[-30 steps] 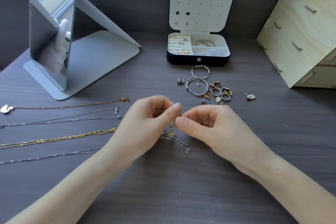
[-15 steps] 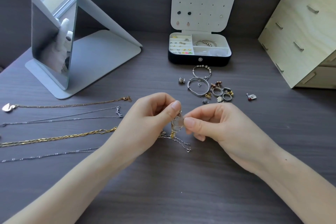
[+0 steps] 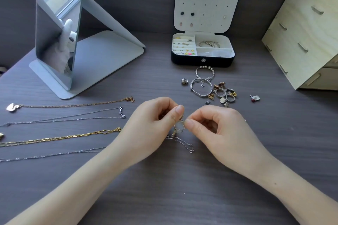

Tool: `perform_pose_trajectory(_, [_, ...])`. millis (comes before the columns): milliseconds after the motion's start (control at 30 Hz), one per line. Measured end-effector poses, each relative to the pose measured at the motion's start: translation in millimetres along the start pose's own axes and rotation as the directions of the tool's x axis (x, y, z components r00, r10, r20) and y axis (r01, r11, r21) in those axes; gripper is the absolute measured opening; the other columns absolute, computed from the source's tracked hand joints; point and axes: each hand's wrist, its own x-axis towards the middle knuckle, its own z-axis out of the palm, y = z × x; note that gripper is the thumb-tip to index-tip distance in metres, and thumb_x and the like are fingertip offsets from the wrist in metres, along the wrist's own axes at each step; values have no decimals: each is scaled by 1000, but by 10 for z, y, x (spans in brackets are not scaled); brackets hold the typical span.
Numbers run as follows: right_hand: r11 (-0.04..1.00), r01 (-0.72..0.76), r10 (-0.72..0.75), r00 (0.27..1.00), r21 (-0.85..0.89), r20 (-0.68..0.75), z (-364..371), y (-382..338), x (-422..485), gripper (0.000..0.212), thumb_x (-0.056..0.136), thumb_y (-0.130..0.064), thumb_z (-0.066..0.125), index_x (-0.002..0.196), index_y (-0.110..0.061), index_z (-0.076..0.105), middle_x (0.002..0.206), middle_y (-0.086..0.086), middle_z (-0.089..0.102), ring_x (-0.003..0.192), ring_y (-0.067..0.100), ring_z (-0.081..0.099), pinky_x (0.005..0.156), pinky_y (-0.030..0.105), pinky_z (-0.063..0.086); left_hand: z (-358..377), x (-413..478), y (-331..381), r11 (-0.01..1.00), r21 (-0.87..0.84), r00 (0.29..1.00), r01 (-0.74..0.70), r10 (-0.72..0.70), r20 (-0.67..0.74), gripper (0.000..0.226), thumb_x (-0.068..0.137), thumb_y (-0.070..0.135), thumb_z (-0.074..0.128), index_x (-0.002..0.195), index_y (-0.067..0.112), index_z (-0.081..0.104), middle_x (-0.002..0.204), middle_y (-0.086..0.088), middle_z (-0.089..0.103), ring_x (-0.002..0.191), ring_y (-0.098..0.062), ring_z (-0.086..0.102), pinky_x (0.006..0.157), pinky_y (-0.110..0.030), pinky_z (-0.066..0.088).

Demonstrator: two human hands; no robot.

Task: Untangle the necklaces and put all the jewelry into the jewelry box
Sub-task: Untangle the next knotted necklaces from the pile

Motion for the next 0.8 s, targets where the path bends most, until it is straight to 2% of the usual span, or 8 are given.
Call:
perform_pose_trajectory(100, [988, 77, -89, 992, -137, -87, 68, 60, -5, 14, 82, -24, 59, 69, -21, 64, 64, -12, 57, 65, 5, 51, 59, 9, 35, 22, 4, -13, 1000, 6, 1000, -4, 4, -6, 31, 82, 45, 48, 66, 20, 56, 52, 10, 45, 51, -8, 38, 51, -26, 30])
perform_pose_trajectory(167, [985, 87, -101, 990, -147, -96, 87, 79, -2, 15, 81, -25, 57, 69, -19, 63, 63, -14, 53, 62, 5, 47, 58, 10, 34, 35, 2, -15, 1000, 6, 1000, -2, 2, 3, 32, 82, 45, 47, 67, 19, 57, 53, 8, 48, 52, -9, 40, 52, -27, 32])
perform_pose_trajectory(333, [993, 82, -91, 990, -87, -106, 79, 52, 8, 13, 78, -21, 55, 65, -21, 56, 58, -18, 45, 60, -3, 45, 58, 8, 33, 33, 1, -11, 1000, 3, 1000, 11, -11, 10, 30, 82, 46, 46, 64, 22, 53, 47, 13, 40, 46, -3, 32, 47, -19, 25])
perform_pose_trajectory(567, [1000, 16, -14, 995, 21, -97, 51, 34, 15, 14, 76, -23, 55, 63, -22, 56, 57, -14, 51, 59, 1, 48, 58, 9, 35, 9, -6, 13, 997, -71, 998, 14, -9, 69, 25, 82, 45, 46, 63, 33, 57, 52, 12, 34, 51, -7, 28, 47, -18, 23])
perform_pose_trajectory(700, [994, -47, 51, 998, 97, -47, 37, 42, 18, 22, 82, -17, 61, 61, -23, 57, 56, -17, 53, 53, 2, 46, 53, 11, 34, -14, -8, 35, 996, -91, 995, -21, 30, 92, 26, 83, 40, 48, 63, 25, 56, 57, 7, 37, 55, -9, 29, 49, -20, 24])
perform_pose_trajectory(800, [988, -47, 52, 998, 148, -30, 39, 35, 21, 17, 80, -24, 60, 63, -23, 58, 62, -11, 59, 58, 5, 52, 57, 17, 42, -35, -10, 48, 991, -128, 991, -36, 51, 121, 25, 83, 37, 52, 63, 24, 58, 58, 8, 38, 56, -9, 30, 50, -20, 25])
